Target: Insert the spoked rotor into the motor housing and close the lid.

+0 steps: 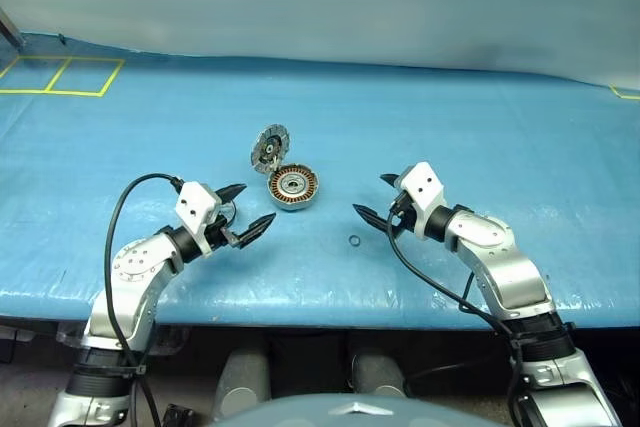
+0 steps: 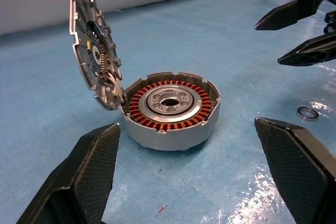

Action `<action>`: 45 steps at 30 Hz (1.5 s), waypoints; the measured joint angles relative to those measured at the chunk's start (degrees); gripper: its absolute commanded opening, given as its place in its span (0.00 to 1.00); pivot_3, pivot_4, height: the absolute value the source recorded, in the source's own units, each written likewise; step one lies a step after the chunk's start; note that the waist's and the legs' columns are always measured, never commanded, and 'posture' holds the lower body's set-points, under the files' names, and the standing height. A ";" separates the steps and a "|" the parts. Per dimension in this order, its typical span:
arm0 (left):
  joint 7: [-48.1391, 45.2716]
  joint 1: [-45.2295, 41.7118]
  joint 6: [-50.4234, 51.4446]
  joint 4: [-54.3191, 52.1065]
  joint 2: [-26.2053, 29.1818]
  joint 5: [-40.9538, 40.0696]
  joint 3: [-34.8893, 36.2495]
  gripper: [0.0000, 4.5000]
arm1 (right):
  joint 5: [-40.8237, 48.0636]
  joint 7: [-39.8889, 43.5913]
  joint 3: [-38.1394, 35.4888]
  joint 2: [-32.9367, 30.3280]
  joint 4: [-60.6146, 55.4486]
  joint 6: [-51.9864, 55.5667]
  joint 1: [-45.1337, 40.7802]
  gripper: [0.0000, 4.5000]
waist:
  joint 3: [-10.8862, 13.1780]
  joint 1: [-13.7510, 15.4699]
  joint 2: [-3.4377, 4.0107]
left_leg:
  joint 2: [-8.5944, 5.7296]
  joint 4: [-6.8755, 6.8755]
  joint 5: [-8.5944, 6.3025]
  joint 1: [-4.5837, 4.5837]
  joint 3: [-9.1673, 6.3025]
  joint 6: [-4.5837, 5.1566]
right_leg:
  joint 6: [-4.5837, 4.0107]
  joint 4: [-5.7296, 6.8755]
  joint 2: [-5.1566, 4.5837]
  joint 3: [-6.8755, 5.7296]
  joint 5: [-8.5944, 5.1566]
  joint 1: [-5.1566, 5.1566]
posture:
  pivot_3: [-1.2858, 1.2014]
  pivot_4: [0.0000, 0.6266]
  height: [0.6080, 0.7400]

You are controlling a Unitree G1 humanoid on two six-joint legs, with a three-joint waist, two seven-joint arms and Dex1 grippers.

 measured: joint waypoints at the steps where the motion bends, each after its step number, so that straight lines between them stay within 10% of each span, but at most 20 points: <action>1: 0.00 -0.04 -0.02 0.00 -0.01 0.00 0.00 1.00 | 0.00 0.00 0.00 0.00 0.00 0.00 0.00 1.00 | 0.00 0.00 0.00 | 0.00 0.00 0.00 0.00 0.00 0.00 | 0.00 0.00 0.00 0.00 0.00 0.00 | 0.52 0.24 1.00; 45: -4.24 -0.02 2.43 0.21 3.72 -1.61 0.06 1.00 | 2.11 6.86 2.69 -1.79 -0.06 3.74 -4.95 1.00 | 0.01 -0.06 0.00 | 0.01 0.00 0.00 0.00 0.00 0.00 | 0.01 0.00 0.00 -0.01 -0.01 -0.02 | 0.52 0.24 1.00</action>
